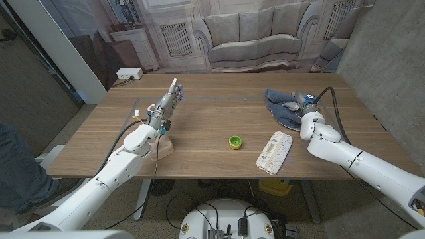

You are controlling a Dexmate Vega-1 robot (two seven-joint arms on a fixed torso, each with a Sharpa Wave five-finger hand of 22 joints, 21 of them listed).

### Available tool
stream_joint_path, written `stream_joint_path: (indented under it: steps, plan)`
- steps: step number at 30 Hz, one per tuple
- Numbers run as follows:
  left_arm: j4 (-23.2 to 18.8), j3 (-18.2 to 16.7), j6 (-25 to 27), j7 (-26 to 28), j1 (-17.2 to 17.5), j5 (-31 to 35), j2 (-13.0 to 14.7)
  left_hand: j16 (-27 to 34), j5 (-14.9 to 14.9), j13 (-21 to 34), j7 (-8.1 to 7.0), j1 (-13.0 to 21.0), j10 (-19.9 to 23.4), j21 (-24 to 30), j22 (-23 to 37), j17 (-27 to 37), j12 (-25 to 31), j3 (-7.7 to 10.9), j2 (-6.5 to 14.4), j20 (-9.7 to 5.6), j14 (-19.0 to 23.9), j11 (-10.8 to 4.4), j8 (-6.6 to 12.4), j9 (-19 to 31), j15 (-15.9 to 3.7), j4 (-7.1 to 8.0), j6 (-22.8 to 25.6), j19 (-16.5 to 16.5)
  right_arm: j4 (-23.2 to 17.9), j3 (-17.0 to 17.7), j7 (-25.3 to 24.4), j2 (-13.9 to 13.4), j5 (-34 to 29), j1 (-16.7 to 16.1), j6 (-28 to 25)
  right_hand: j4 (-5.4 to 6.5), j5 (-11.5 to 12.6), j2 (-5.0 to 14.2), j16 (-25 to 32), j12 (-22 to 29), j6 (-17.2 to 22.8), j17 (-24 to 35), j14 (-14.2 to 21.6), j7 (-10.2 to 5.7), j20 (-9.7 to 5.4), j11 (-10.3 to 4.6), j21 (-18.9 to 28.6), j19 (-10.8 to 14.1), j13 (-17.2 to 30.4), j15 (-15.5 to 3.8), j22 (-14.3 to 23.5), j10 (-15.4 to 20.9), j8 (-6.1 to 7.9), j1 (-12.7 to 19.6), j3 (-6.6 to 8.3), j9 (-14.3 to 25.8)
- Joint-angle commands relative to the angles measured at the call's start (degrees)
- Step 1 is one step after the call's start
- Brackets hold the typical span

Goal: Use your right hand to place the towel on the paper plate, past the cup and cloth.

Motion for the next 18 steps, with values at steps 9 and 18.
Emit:
stream_joint_path:
  steps: [9,18]
  plan:
    - [1.60,0.22,-0.80,-0.85,-0.86,-0.14,-0.59,0.21,-0.06,0.26,0.03,0.42,0.46,0.22,0.09,0.25,0.28,-0.54,0.20,-0.33,0.23,-0.15,0.21,0.09,-0.18,-0.03,0.44,0.23,-0.75,0.73,0.48,-0.85,0.97,-0.14,0.34,0.40,0.89,-1.22,-0.50,-1.11,-2.88,0.05,-5.40,0.42,-4.00,0.68,-2.66,-4.12,0.33,-3.10,0.05,-3.61,-1.30,-2.31,-1.48,-0.38]
    - [2.60,0.56,-1.03,-1.39,-1.57,-0.20,-1.09,0.19,-0.07,0.26,0.06,0.42,0.49,0.22,0.09,0.25,0.28,-0.60,0.20,-0.32,0.20,-0.05,0.19,0.09,-0.18,-0.02,0.44,0.23,-0.96,1.20,1.18,-1.60,1.75,-0.23,1.53,1.14,1.29,-2.88,-0.67,-1.93,-6.60,-0.36,-10.05,0.59,-1.49,1.83,-5.31,-7.65,0.38,-0.98,-0.06,-7.36,-2.16,-5.03,-3.18,-0.88]
